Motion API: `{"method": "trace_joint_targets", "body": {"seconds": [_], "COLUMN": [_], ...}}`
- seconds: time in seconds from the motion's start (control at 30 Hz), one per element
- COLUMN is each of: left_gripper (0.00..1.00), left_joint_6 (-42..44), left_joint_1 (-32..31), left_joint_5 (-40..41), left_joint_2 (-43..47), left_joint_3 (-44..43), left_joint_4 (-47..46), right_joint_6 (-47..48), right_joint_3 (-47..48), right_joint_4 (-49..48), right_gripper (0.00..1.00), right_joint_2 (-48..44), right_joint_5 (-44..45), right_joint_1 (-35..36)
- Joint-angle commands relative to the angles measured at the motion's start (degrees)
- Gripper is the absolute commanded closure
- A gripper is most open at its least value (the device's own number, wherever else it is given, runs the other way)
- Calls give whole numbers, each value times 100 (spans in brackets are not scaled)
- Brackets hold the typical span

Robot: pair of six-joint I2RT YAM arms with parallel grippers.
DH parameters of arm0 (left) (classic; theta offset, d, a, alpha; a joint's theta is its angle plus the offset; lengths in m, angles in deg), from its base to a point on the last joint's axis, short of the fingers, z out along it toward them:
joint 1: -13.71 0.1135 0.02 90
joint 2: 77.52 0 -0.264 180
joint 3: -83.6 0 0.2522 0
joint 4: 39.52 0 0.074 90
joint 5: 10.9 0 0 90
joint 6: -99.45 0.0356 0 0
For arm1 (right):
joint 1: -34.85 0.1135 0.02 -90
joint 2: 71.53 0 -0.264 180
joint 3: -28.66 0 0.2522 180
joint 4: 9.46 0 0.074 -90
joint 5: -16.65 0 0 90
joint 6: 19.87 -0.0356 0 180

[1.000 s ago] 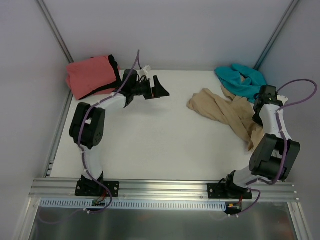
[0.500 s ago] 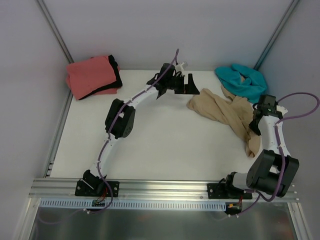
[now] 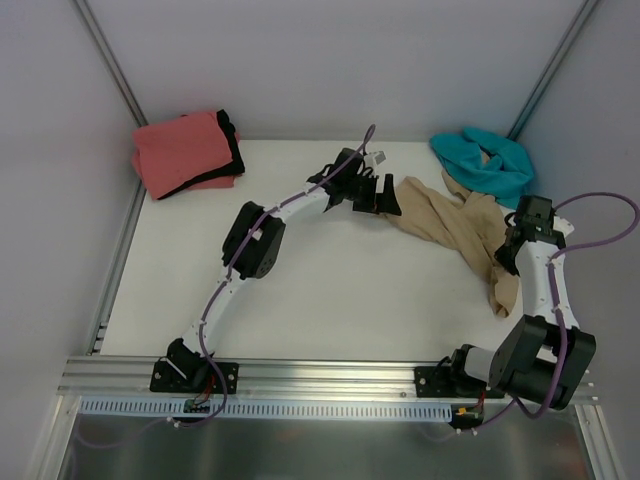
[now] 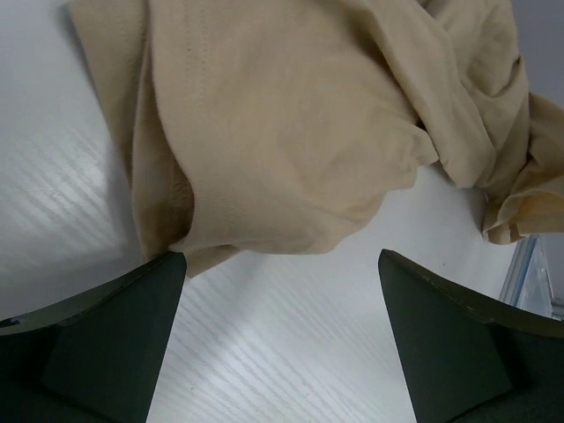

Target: Fold and stack the t-shirts

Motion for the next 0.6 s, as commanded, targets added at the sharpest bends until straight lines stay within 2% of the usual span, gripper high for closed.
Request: {"method": "trace_joint_targets", "body": {"seconds": [0.0, 0.33, 0.57], "left_gripper": [7, 6, 6], "left_joint_6": [304, 629, 234], "left_joint_1": [126, 425, 408], "left_joint_5": [236, 632, 387], "left_joint_2": [75, 277, 14], "left_joint_3": [-96, -88, -53], "left_joint_4": [123, 168, -140], "right_joint_6": [-92, -145, -49], "right_joint_3": [-42, -104, 19], "right_joint_4": [-33, -138, -86], "right_gripper": [99, 100, 99], "right_joint_2": [-163, -49, 48], "right_joint_5": [-47, -152, -109], "right_joint_1": [-35, -43, -43]}}
